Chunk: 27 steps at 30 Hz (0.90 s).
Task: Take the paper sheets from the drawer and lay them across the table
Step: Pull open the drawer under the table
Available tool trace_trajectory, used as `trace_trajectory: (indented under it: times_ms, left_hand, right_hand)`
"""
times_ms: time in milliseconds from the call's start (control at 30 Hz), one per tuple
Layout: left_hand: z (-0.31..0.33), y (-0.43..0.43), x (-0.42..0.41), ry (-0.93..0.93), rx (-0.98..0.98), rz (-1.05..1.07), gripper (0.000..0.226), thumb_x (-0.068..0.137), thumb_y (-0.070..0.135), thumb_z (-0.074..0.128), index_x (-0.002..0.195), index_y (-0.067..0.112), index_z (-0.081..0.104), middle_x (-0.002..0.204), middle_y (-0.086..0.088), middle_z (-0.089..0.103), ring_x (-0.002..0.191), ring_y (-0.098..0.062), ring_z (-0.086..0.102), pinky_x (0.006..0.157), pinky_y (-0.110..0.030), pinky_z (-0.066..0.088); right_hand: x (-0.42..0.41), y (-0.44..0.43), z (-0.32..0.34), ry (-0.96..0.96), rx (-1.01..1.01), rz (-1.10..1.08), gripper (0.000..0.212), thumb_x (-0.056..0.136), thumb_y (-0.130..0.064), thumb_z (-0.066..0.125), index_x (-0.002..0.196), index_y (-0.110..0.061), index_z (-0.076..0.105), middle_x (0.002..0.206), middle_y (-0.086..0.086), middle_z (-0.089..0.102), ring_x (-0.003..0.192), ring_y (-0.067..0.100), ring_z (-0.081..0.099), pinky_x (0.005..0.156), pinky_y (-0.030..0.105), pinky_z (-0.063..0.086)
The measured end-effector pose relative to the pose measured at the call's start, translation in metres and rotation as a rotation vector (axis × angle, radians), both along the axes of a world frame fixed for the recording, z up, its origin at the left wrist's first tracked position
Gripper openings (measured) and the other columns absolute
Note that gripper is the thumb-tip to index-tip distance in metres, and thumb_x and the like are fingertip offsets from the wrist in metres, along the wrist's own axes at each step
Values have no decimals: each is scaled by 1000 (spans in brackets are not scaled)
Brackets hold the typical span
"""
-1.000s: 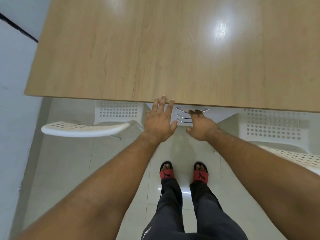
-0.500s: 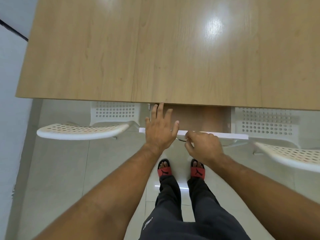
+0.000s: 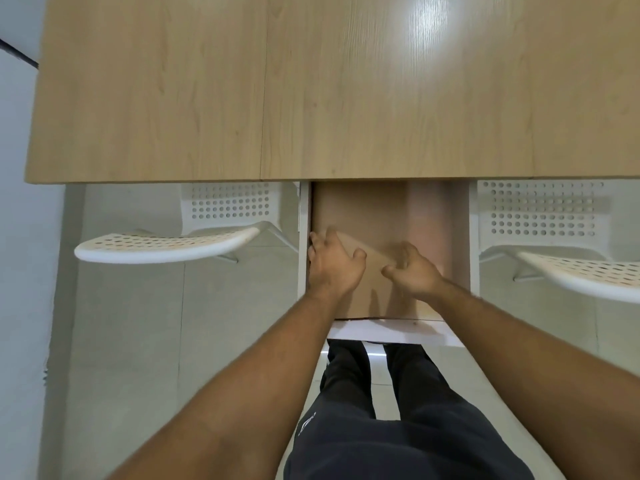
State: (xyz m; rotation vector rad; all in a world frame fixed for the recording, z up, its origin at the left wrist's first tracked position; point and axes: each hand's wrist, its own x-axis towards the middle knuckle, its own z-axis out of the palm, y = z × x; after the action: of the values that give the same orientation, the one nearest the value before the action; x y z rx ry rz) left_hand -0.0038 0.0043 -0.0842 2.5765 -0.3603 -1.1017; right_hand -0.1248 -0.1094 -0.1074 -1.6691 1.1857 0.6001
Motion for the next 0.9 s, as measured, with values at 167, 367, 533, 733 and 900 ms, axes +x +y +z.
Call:
trace_trajectory:
  times_ms: [167, 367, 533, 733, 900]
  left_hand:
    - [7, -6, -2, 48, 18, 310, 78, 82, 40, 64, 147, 12, 32, 137, -11, 52, 128, -35, 47, 95, -40, 46]
    - [22, -19, 1, -30, 64, 287, 66, 85, 46, 65, 134, 5, 50, 136, -13, 46, 124, -29, 45, 85, -33, 41]
    - [18, -3, 6, 201, -83, 352, 75, 69, 57, 71, 129, 31, 35, 132, -2, 48, 114, -23, 54, 98, -39, 49]
    - [15, 35, 12, 410, -241, 514, 78, 78, 34, 83, 138, 26, 34, 124, -1, 56, 107, -24, 63, 93, -46, 56]
    - [21, 58, 23, 559, -409, 602, 48, 84, 12, 78, 128, 6, 59, 112, -10, 74, 101, -27, 73, 88, -40, 59]
  right_hand:
    - [-1, 6, -6, -103, 132, -120, 81, 89, -42, 67, 156, -25, 25, 153, -3, 42, 137, 23, 45, 107, 31, 40]
    - [-12, -3, -11, -75, 80, -79, 73, 94, -30, 62, 157, -28, 25, 158, 0, 38, 138, 28, 46, 114, 40, 39]
    - [-16, -8, -9, -144, 167, -196, 68, 97, -25, 62, 156, -31, 28, 159, 1, 36, 140, 26, 42, 113, 38, 38]
    - [-23, -10, -4, -192, 297, -247, 63, 100, -27, 58, 156, -33, 29, 160, 1, 33, 144, 25, 36, 113, 41, 36]
    - [-19, -2, 7, -228, 319, -384, 81, 90, -39, 71, 156, -31, 25, 139, -2, 52, 123, 21, 52, 96, 39, 44]
